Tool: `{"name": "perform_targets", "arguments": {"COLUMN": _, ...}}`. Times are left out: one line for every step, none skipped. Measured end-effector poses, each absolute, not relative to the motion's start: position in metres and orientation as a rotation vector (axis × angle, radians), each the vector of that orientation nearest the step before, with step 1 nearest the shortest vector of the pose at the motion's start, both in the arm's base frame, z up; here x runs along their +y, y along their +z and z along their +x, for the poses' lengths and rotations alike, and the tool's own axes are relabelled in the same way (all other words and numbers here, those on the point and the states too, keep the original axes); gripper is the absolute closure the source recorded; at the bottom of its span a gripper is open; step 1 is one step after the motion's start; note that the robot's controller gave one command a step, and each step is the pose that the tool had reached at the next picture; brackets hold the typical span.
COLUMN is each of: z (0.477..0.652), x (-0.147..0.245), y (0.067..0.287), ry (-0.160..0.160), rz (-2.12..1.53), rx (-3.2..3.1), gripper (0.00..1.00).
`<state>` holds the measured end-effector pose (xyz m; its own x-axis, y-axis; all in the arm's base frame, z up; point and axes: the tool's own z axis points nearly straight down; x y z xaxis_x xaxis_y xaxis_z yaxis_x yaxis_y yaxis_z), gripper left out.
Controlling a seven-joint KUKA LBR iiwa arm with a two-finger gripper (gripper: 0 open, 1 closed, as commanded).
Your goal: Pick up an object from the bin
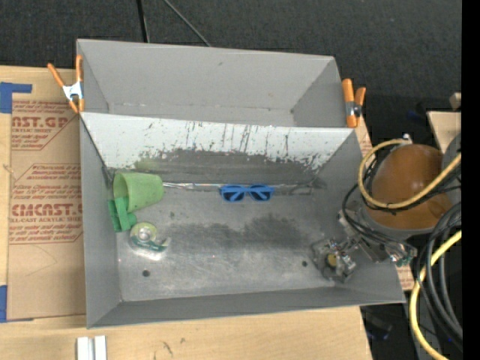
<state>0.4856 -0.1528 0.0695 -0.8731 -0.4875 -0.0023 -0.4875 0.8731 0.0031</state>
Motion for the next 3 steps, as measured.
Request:
{"name": "perform_targets", "arguments": {"z": 0.488, "x": -0.152, "y": 0.071, "ry": 0.002, "rz": -0.787, "rx": 3.031, "gripper": 0.0}}
{"name": "perform_targets", "arguments": {"z": 0.485, "x": -0.153, "y": 0.092, "ry": -0.001, "rz": -0.852, "rx": 3.02, "gripper": 0.0}}
{"name": "perform_targets", "arguments": {"z": 0.484, "x": -0.153, "y": 0.091, "ry": 0.002, "rz": -0.853, "rx": 3.024, "gripper": 1.0}}
